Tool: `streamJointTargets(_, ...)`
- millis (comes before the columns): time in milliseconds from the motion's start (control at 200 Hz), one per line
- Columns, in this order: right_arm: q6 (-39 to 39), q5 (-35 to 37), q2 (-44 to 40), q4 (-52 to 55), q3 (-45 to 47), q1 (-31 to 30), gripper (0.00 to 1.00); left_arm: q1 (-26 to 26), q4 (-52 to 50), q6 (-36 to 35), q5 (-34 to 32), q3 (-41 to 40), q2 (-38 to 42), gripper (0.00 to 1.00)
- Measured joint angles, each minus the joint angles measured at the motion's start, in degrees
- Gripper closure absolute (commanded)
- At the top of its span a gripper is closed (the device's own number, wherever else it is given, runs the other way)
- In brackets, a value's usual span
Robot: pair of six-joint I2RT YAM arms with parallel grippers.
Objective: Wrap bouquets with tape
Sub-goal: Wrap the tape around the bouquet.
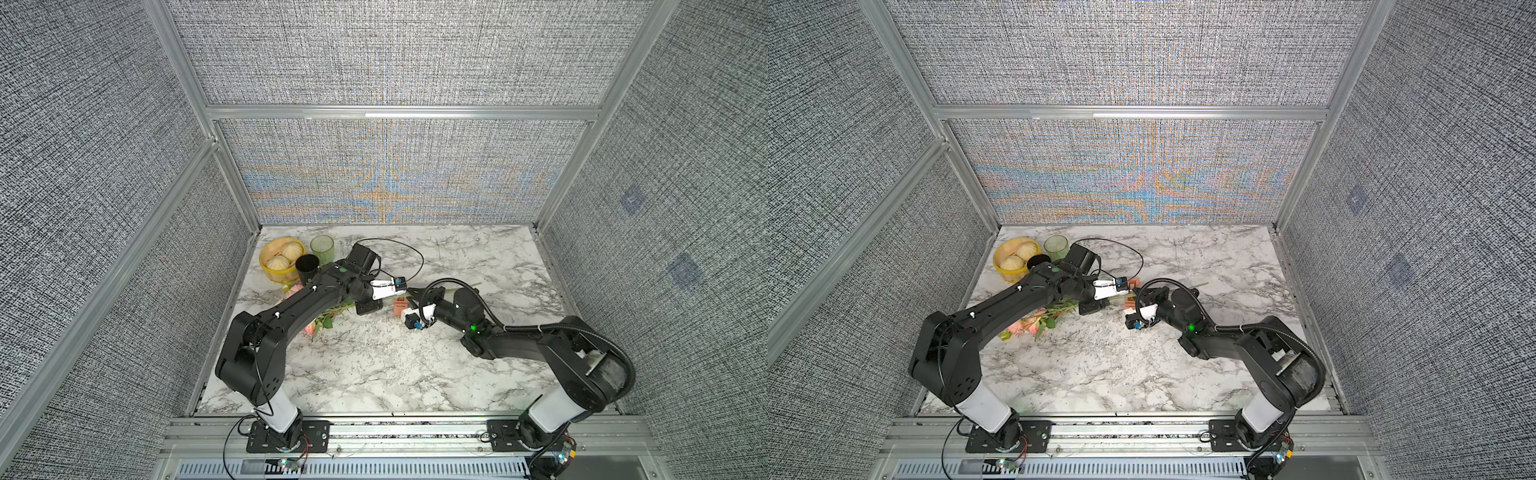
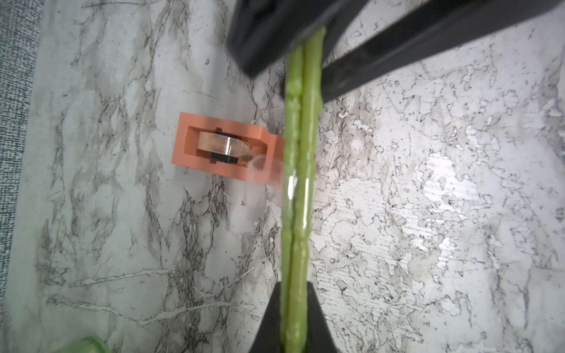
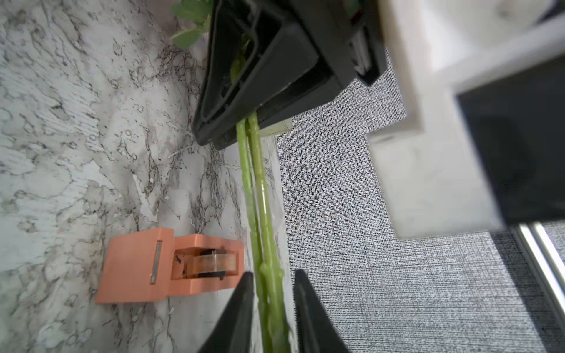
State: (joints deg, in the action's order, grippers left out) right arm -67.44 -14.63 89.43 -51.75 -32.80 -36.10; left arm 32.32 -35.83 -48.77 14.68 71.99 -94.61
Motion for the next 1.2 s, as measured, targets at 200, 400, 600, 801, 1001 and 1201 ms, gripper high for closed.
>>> streamJointTargets(200, 15.8, -6.1, -14.4, 25.3, -5.0, -0.3, 0.29, 1.3, 4.5, -3.0, -2.6, -3.3, 2.5, 1.00)
streamJointTargets(400, 38.3, -21.4, -17.2, 52.9, -18.1, 10.7, 0.27, 2.5, 11.8, -6.4, -5.8, -8.3, 5.9, 1.00)
streamJointTargets(600, 51.1, -38.5, -8.2, 71.2, -31.2, 19.1, 0.24, 4.0, 21.4, -10.0, -8.9, -14.4, 9.0, 1.00)
streamJointTargets(801, 48.1, -37.6, 3.9, 90.0, -47.1, 18.8, 0.25, 5.4, 30.7, -13.2, -13.0, -18.4, 10.4, 1.00)
streamJointTargets(1001, 37.0, -37.2, 16.8, 108.1, -60.7, 18.6, 0.28, 5.7, 36.6, -15.3, -14.7, -20.5, 10.9, 1.00)
streamJointTargets(1201, 27.7, -37.7, 23.1, 119.2, -67.0, 17.4, 0.33, 5.8, 39.3, -15.5, -15.2, -21.5, 10.9, 1.00)
